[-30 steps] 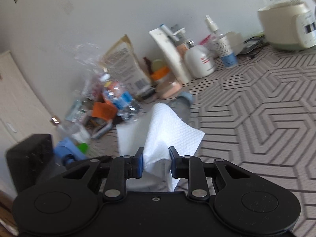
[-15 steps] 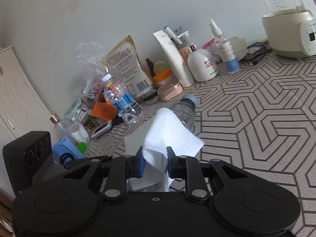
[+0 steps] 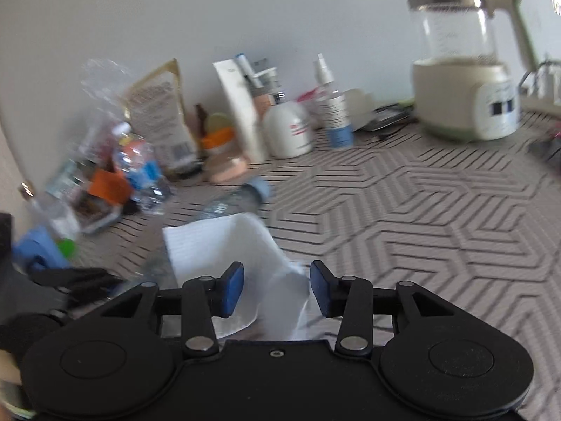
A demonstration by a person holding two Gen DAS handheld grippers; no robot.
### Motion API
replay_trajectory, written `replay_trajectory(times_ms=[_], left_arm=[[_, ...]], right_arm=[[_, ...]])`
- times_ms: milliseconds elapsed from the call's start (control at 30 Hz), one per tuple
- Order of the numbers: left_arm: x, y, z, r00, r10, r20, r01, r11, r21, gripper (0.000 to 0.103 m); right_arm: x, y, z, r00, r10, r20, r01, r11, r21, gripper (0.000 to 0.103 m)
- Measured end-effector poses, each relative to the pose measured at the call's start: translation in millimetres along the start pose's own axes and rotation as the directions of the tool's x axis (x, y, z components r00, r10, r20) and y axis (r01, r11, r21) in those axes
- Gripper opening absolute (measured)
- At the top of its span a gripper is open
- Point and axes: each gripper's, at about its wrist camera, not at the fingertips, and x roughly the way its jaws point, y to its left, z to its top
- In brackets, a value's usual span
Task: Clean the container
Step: 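Drop the towel onto the table by opening the right tool, then hold the clean bottle up with the left tool while the right tool withdraws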
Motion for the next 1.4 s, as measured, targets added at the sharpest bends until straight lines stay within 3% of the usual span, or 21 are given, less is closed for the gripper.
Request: replay_trajectory(times_ms=[133,233,400,600,667,833,967,1133,1400], left_arm=[[-1.5,-2.0,1.9,1.0,0.001,0.008,-0.001,1.0,-0.003,0.087],[-0.7,-1.2,5.5,1.0,0.004,0.017,-0.003,1.0,-0.023,0.087],[-2.5,-4.9,8.5,0.998,0.042,0.044,-0.041,0.999,-0.02,0.087],[5.2,-9.8,4.9,0.998,0.061,0.003,-0.06,0.993,-0.104,0.089],[4.3,-15.5,4.7,0.995,0.095,-0.008,-0.096,0.99,-0.101,0.089],[-12.0,-31.2,4.5,0.975,0.223,0.007,-0.221,0.972,-0.083,0.091],[-23.7,-44.8,2.5,0.959,0.284,-0.001,-0.283,0.955,-0.088,0.094],[-32.3,-60.0,-3.1,0.963,0.269,-0.016,-0.269,0.957,-0.113,0.098],[-40.6,-78.8,-13.7,0.946,0.325,0.02,-0.319,0.937,-0.143,0.1]], right_arm=[[-12.8,-10.6,-0.7,0.998,-0.048,0.045,0.049,0.999,-0.004,0.049],[-25.6,-7.0,-3.3,0.993,-0.085,0.084,0.091,0.993,-0.073,0.049],[-31.4,9.3,-10.0,0.998,-0.004,0.061,0.015,0.983,-0.184,0.054],[-34.8,3.7,-11.8,0.999,0.025,0.035,-0.022,0.997,-0.078,0.062],[-37.1,-0.9,-13.0,0.999,0.027,0.044,-0.024,0.998,-0.052,0.071],[-42.2,-9.0,-18.2,0.998,0.03,0.06,-0.029,1.0,-0.01,0.075],[-45.3,-17.8,-23.3,0.996,0.063,0.058,-0.067,0.996,0.058,0.078],[-50.5,-25.8,-31.6,0.996,0.074,0.055,-0.081,0.988,0.129,0.079],[-65.1,-24.1,-37.4,0.996,0.061,0.06,-0.067,0.993,0.096,0.079]])
